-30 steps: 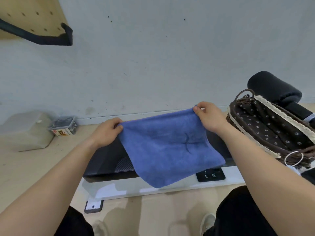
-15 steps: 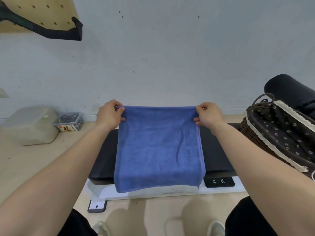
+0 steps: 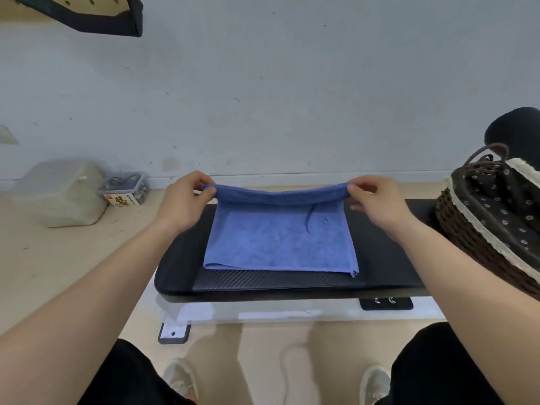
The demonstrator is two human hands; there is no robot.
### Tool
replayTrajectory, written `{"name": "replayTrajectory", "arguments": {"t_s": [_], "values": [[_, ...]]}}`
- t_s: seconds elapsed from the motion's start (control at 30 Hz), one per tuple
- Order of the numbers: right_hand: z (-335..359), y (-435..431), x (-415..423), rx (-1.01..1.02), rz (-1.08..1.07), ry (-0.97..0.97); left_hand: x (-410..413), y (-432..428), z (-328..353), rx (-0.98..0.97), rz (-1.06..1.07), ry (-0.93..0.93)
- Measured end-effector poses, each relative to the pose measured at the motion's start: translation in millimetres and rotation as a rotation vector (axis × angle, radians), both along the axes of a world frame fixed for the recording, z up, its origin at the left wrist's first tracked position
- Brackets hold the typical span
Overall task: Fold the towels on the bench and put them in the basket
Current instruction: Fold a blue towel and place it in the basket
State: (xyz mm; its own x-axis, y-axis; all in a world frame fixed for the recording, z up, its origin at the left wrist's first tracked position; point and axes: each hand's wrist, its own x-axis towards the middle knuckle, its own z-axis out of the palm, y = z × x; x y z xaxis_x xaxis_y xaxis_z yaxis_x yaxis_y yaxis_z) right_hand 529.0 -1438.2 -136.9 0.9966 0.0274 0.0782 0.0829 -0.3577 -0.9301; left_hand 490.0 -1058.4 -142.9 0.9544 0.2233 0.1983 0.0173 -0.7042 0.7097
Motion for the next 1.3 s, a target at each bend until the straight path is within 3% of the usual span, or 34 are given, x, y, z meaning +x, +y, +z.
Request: {"name": "replayTrajectory", "arguments": {"t_s": [0.37, 0.5, 0.73, 0.83, 0.97, 1.13, 1.3], "values": [[-34.7, -31.3, -73.5, -0.826, 0.260, -0.276, -89.0, -7.5, -30.1, 0.268, -0.221, 0.072], [-38.9, -36.1, -83.0, -0.952, 0.283, -0.338, -97.7, -2.5, -40.2, 0.351, -0.268, 0.077], [-44.9, -27.9, -93.0, -1.161, 0.338, -0.365, -94.9, -3.6, -42.9, 0.686, -0.317, 0.139], [-38.4, -17.2, -89.3, -1.178, 0.227, -0.402, -87.7, -19.0, -31.1, 0.801, -0.260, 0.137], [-34.3, 26.9, -78.0, -0.984, 0.129, -0.415, -63.8, -63.5, -28.8, 0.649, -0.222, 0.076], [-57.0, 91.1, -55.2, -0.967, 0.305, -0.231, -29.1, -113.3, -50.0, 0.630, -0.303, 0.207], [-77.4, 97.3, -35.8, -1.068, 0.374, -0.035, -10.4, -100.8, -67.2, 0.649, -0.288, 0.319]]}}
